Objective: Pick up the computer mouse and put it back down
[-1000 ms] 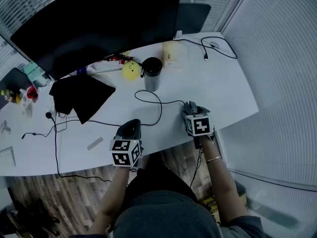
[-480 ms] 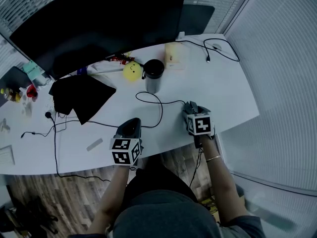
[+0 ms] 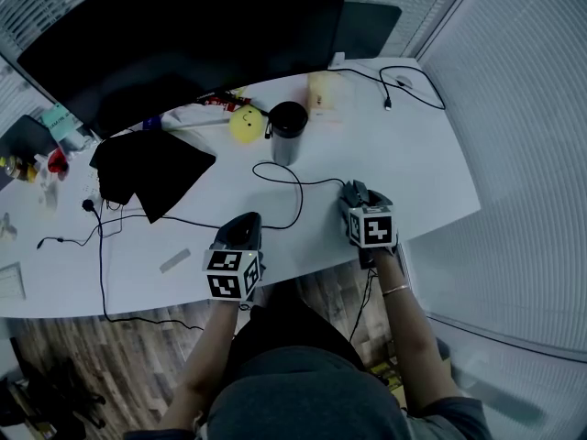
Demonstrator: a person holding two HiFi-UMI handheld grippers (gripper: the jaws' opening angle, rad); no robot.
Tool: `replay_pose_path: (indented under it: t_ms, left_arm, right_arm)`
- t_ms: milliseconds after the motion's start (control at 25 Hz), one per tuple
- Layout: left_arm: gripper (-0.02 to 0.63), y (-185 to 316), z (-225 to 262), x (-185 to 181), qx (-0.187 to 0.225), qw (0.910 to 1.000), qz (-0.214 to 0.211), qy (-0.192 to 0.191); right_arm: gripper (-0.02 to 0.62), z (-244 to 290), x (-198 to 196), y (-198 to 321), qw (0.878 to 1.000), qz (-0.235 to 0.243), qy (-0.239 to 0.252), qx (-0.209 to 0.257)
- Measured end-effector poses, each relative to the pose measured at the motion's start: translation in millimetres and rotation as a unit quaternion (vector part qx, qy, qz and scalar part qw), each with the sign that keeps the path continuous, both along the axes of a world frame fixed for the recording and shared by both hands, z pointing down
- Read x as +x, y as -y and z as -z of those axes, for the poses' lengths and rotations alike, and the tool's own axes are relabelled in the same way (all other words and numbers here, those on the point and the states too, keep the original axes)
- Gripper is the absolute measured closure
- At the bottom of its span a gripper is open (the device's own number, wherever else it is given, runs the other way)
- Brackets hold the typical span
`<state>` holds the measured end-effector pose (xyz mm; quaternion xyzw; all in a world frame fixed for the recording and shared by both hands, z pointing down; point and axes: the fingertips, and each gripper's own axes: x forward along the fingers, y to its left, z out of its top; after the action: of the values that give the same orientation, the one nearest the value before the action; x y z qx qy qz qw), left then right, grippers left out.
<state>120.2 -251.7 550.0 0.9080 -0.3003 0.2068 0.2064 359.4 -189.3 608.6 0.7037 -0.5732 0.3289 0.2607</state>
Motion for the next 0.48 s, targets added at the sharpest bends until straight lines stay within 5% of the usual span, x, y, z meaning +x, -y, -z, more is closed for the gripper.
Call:
replay_pose_path:
  t_ms: [480]
  left_arm:
    - [0.575, -6.5, -1.5, -7.1, -0.003, 1.0000, 0.000, -0.001]
  right_arm:
    - [0.221, 4.2, -6.4, -9.9, 1.000, -0.013, -0.004, 0.027]
